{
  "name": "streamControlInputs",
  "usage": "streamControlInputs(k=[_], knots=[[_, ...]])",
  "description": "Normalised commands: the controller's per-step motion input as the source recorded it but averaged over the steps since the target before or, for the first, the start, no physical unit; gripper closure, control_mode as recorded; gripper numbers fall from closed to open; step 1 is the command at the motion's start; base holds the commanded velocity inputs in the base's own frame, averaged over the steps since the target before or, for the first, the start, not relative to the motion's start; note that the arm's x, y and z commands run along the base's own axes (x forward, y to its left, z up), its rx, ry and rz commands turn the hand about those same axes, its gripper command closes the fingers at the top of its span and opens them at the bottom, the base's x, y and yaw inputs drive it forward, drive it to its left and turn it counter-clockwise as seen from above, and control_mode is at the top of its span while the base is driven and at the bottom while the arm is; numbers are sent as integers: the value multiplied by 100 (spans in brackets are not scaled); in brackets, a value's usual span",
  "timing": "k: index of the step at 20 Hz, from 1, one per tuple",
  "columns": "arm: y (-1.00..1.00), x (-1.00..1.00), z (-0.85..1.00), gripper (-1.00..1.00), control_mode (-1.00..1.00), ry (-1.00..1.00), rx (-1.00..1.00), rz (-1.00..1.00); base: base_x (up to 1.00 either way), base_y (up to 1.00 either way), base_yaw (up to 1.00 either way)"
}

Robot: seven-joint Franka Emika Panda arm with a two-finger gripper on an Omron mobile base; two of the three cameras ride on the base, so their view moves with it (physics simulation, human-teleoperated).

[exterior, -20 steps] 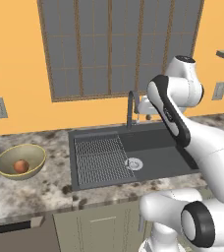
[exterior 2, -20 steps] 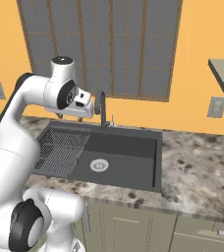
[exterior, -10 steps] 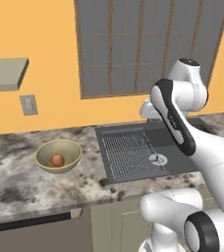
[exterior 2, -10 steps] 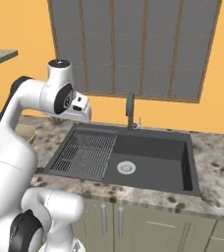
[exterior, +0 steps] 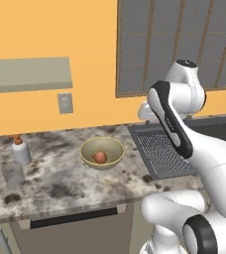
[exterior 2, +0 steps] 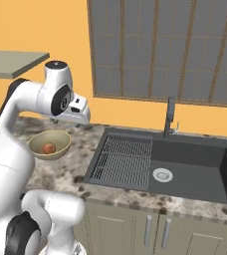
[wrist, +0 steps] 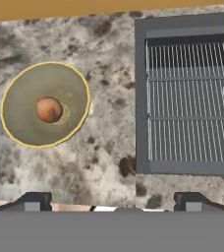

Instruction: Move the glass cup from next to the sink to the open cabinet. Then, move the bowl with the onion to the fridge to clear the area for faucet cleaning.

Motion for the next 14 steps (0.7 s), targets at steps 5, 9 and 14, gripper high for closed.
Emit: streamControlInputs(k=[5, 9, 14], knots=[[-7, 58, -34, -100, -100, 5, -1, -1, 0, 0, 0], [8, 63, -56, -100, -100, 8, 5, 0, 0, 0, 0], [56, 52, -60, -100, -100, 10, 9, 0, 0, 0, 0]])
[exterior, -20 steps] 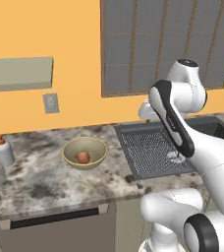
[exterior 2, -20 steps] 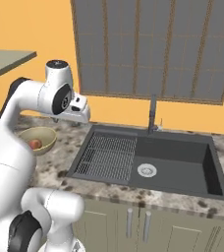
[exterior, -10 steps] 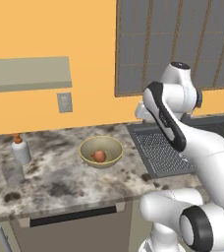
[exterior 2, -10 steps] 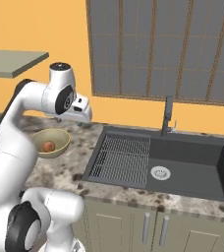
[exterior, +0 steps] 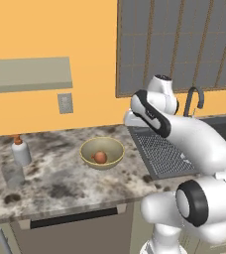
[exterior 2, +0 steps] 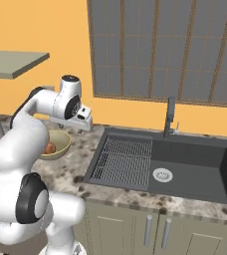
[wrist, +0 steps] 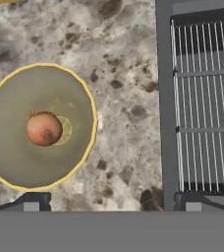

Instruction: Move the glass cup from next to the sink to the open cabinet. Then, move the bowl with the onion to the fridge to clear the area for faucet cleaning.

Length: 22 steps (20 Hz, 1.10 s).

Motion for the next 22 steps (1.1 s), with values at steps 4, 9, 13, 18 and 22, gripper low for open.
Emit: streamControlInputs(k=[4, 9, 13, 18, 22], knots=[[31, 23, -39, -100, -100, 10, 1, 0, 0, 0, 0], [7, 3, -44, -100, -100, 10, 0, 0, 0, 0, 0], [38, 14, -49, -100, -100, 8, 0, 0, 0, 0, 0], [29, 11, -42, -100, -100, 6, 0, 0, 0, 0, 0], [4, 4, -43, -100, -100, 5, 0, 0, 0, 0, 0]])
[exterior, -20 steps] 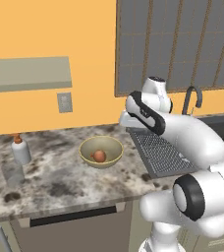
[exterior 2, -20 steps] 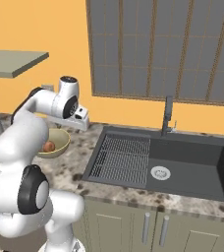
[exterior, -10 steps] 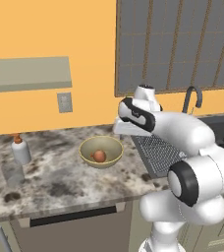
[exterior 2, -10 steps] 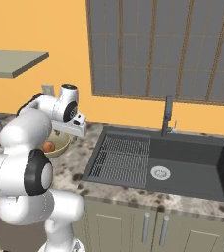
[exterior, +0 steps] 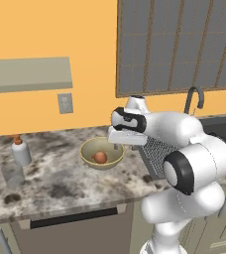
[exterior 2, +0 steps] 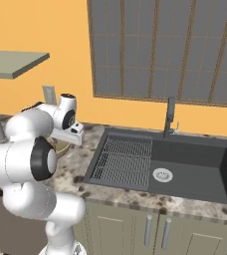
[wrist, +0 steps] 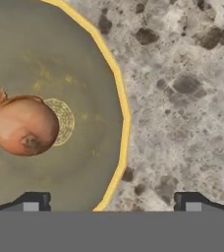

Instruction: Move the glass cup from next to the sink to the open cabinet. Then, move the bowl with the onion to the fridge to clear the area for faucet cleaning.

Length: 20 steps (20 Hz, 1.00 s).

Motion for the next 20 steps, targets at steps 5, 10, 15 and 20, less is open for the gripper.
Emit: streamControlInputs(k=[5, 10, 15, 20], knots=[[1, 8, -41, -100, -100, 1, 0, 0, 0, 0, 0], [0, 18, -24, -100, -100, 0, 4, 0, 0, 0, 0], [3, 22, -24, -100, -100, -1, 5, 0, 0, 0, 0], [4, 3, -6, 100, -100, 0, 1, 0, 0, 0, 0]])
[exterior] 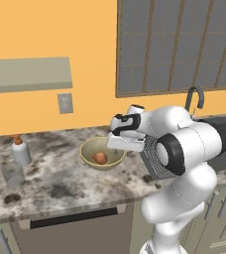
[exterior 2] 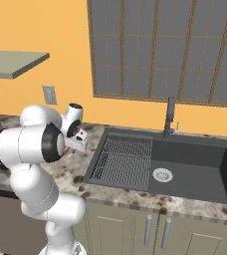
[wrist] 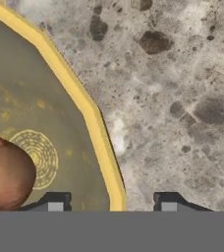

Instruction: Move the glass cup from next to the sink to the open cabinet. Then, move the bowl with the onion to the fridge to clear the area for faucet cleaning.

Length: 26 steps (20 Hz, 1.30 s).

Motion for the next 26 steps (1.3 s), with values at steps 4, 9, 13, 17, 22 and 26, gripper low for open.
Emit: streamControlInputs(k=[4, 9, 13, 17, 22, 26], knots=[[0, 0, 0, 100, -100, 0, 0, 0, 0, 0, 0], [0, -7, 36, 100, -100, -12, 1, 0, 0, 0, 0], [0, -20, 100, 100, -100, -25, 1, -2, 0, 0, 0], [-3, -41, 100, 100, -100, -34, 4, -4, 0, 0, 0], [-3, -50, 100, 100, -100, -37, 3, -2, 0, 0, 0], [-37, -49, 81, 100, -100, -10, 40, -15, 0, 0, 0]])
